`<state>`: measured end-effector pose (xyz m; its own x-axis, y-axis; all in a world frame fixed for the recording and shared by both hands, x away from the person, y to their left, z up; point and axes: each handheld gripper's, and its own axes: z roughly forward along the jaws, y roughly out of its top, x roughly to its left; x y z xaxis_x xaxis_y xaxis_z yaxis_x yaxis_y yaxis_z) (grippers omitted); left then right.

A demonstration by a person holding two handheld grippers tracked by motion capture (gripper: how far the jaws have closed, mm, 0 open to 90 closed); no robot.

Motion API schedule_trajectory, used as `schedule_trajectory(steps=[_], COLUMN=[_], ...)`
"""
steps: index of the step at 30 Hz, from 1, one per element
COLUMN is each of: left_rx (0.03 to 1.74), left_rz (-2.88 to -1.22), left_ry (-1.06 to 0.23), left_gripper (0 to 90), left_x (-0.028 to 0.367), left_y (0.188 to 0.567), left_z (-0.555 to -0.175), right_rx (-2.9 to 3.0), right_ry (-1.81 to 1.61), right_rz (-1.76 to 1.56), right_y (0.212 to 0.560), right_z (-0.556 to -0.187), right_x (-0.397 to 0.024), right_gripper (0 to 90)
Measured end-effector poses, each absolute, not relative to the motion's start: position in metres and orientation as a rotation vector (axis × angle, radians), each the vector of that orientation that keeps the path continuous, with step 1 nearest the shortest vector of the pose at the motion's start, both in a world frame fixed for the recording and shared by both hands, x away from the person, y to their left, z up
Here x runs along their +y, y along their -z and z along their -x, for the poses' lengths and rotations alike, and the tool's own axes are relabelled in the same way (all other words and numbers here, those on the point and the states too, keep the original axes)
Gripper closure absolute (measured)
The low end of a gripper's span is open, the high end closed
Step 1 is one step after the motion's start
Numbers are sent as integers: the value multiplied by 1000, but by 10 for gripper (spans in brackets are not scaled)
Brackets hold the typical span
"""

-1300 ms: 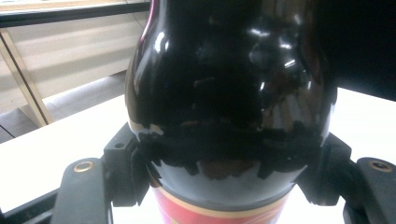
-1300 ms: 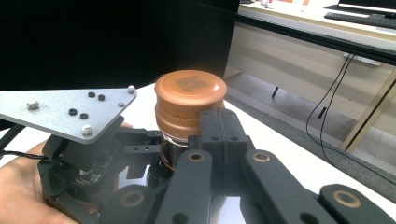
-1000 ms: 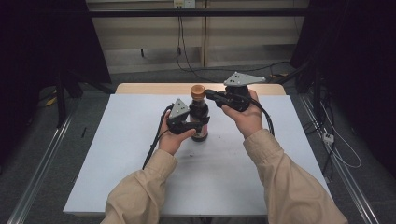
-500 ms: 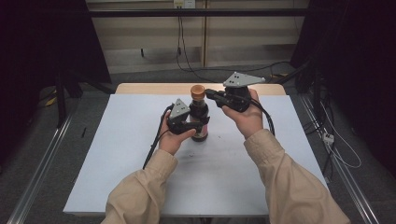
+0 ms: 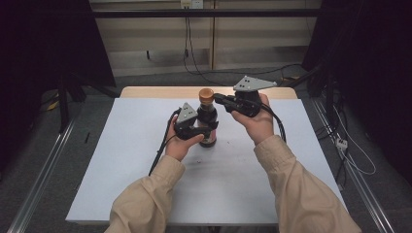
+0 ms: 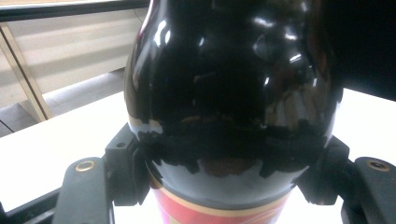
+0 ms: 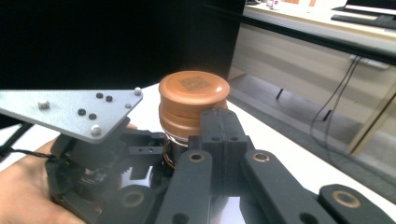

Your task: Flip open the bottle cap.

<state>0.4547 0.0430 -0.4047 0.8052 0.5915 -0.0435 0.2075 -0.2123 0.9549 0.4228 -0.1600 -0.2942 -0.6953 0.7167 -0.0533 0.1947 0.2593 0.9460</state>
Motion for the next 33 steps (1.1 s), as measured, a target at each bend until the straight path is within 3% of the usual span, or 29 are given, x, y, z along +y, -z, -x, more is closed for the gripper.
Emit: schedule_trajectory(steps=[19,21,26,33], left_rx=[602,590,588,618], left_rz=[-1814,-1818,-1822,-1806], left_ry=[-419,-443,-475,-421], left_gripper=[308,309,307,307], left_x=[41,37,30,38], left_y=[404,404,404,405], left_z=[-453,-450,-446,-452], right_rx=[2055,1927,1980,2002], right_ry=[-1472,-1651,-1480,-1465], right_rz=[-821,-837,-723,-817], right_y=[291,277,244,274], right_z=[-422,-420,-413,-418], right_x=[-159,-162,-143,-161], right_gripper=[900,900,900,900])
